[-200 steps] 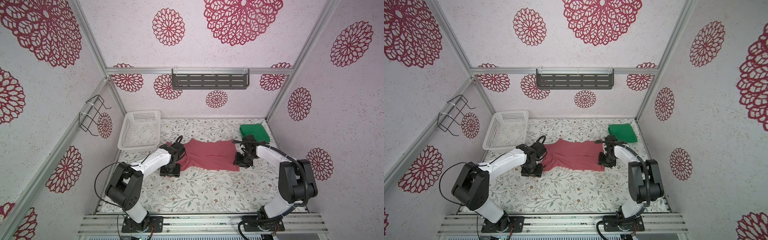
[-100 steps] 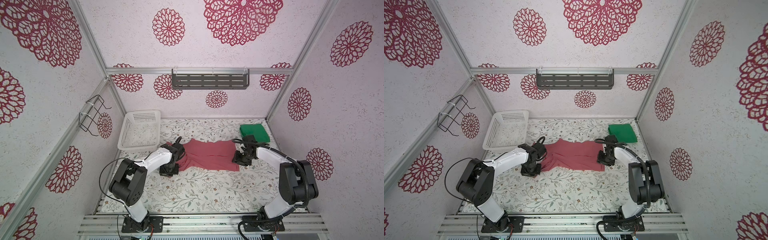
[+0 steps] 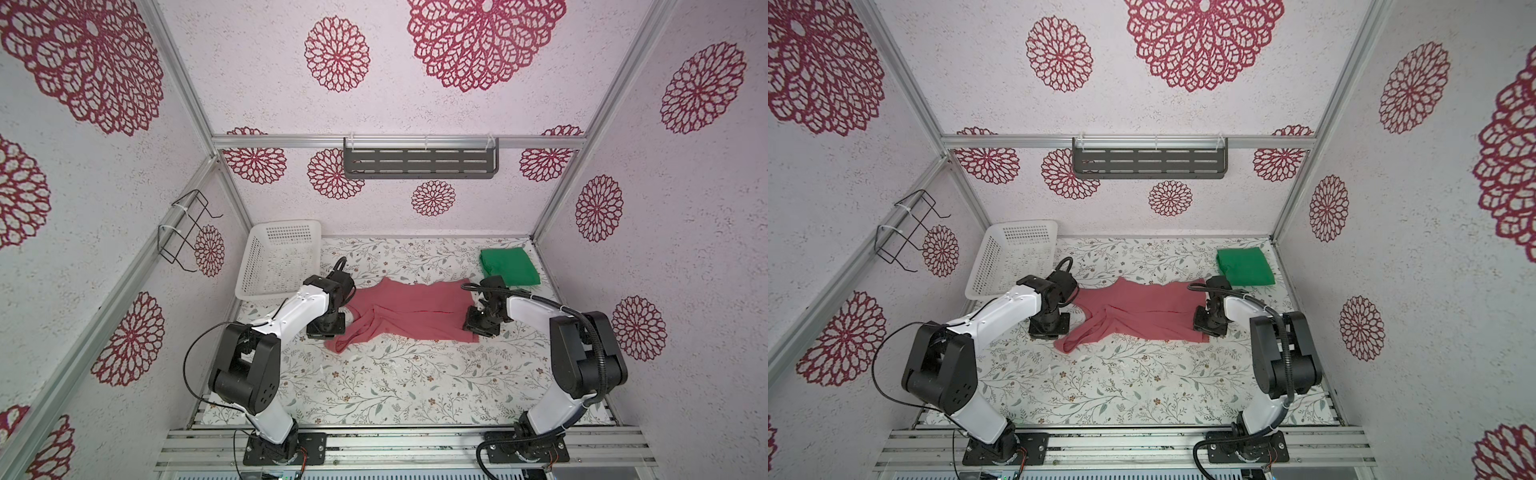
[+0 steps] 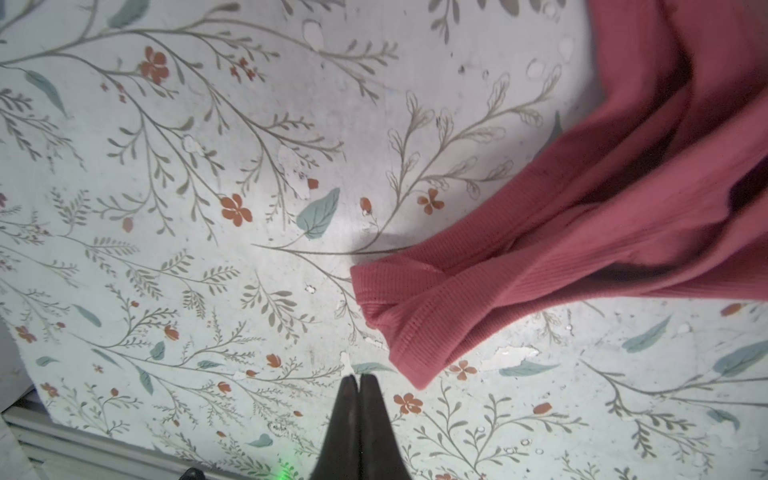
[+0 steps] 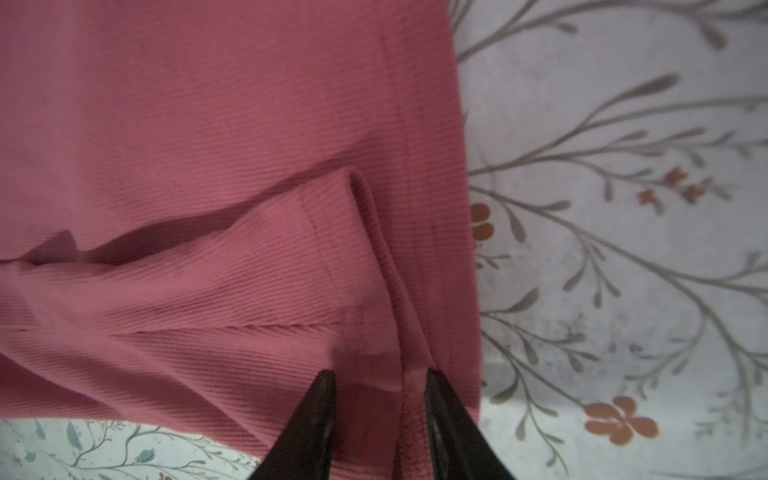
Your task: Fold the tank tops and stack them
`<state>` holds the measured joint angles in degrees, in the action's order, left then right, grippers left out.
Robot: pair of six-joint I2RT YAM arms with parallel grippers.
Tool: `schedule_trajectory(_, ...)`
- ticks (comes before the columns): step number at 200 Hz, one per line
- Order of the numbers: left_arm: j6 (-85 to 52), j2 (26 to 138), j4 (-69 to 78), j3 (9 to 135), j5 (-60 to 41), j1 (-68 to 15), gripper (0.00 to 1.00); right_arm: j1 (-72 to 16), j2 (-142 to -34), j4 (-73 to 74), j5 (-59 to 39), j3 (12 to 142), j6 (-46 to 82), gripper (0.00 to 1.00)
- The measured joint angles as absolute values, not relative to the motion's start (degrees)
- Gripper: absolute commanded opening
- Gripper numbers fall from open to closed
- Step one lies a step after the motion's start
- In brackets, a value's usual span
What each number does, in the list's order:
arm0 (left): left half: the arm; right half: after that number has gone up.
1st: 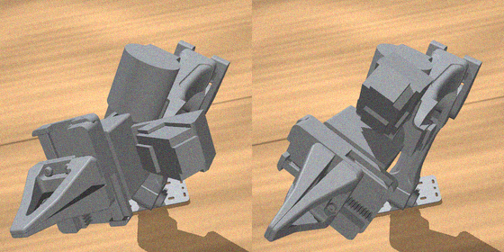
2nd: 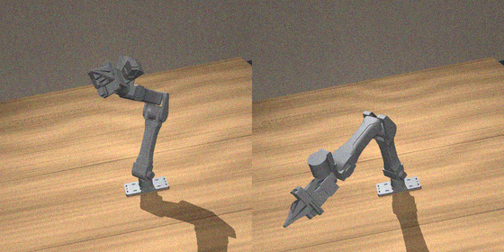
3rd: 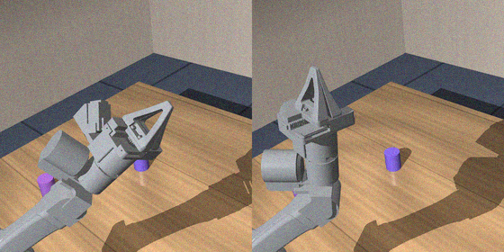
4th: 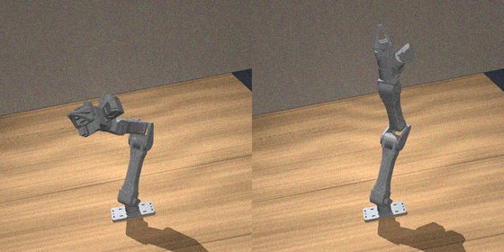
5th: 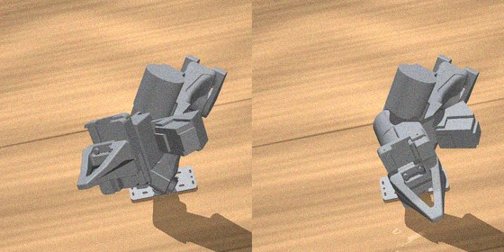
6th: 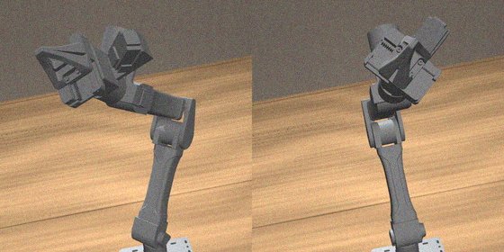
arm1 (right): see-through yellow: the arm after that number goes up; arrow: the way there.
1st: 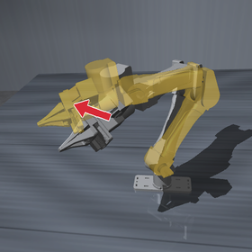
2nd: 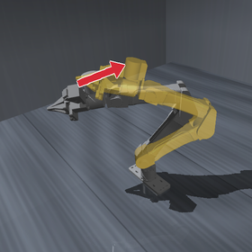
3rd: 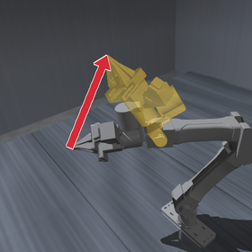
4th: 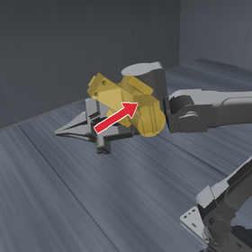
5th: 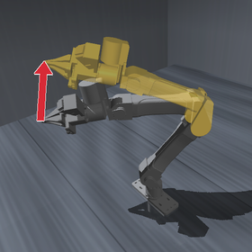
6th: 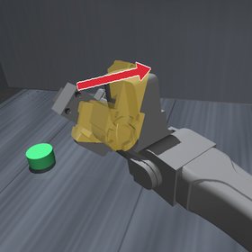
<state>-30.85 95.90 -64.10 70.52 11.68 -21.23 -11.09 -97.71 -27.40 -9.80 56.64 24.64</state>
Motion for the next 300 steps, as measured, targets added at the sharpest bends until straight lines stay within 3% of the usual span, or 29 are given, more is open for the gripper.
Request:
schedule_trajectory(13,-30.3,95.8,-64.1,71.9,11.5,-20.5,0.00,-11.1,-97.8,-27.4,-9.1,56.9,24.6,0.39)
schedule_trajectory(31,-29.6,94.4,-63.6,71.1,10.9,-20.8,0.43,-11.1,-97.9,-27.4,-8.7,56.9,24.6,0.38)
schedule_trajectory(49,-30.2,91.7,-63.6,68.0,9.6,-22.9,0.70,-11.1,-98.3,-27.6,-8.7,57.3,24.6,0.38)
schedule_trajectory(69,-32.3,89.1,-62.8,63.0,7.5,-24.6,0.76,-11.1,-98.7,-27.9,-8.7,57.9,24.6,0.38)
schedule_trajectory(83,-33.7,88.9,-62.1,60.3,6.6,-24.7,0.73,-11.0,-98.9,-28.1,-8.8,58.2,24.6,0.38)
schedule_trajectory(116,-35.0,91.6,-59.4,59.0,6.7,-24.7,0.57,-11.0,-99.0,-28.2,-8.8,58.3,24.6,0.38)
schedule_trajectory(156,-35.1,96.0,-56.2,60.8,7.5,-24.4,0.29,-11.0,-99.0,-28.2,-8.7,58.2,24.6,0.38)
schedule_trajectory(191,-34.4,97.8,-54.2,61.5,8.5,-24.1,0.15,-11.0,-99.0,-28.2,-8.7,58.2,24.5,0.38)
schedule_trajectory(213,-34.0,98.0,-53.9,61.5,8.8,-23.8,0.00,-11.0,-99.0,-28.2,-8.7,58.2,24.5,0.38)
schedule_trajectory(300,-29.8,95.5,-62.6,67.9,6.1,-19.4,0.00,-10.6,-98.9,-29.3,-5.1,58.2,22.1,0.37)
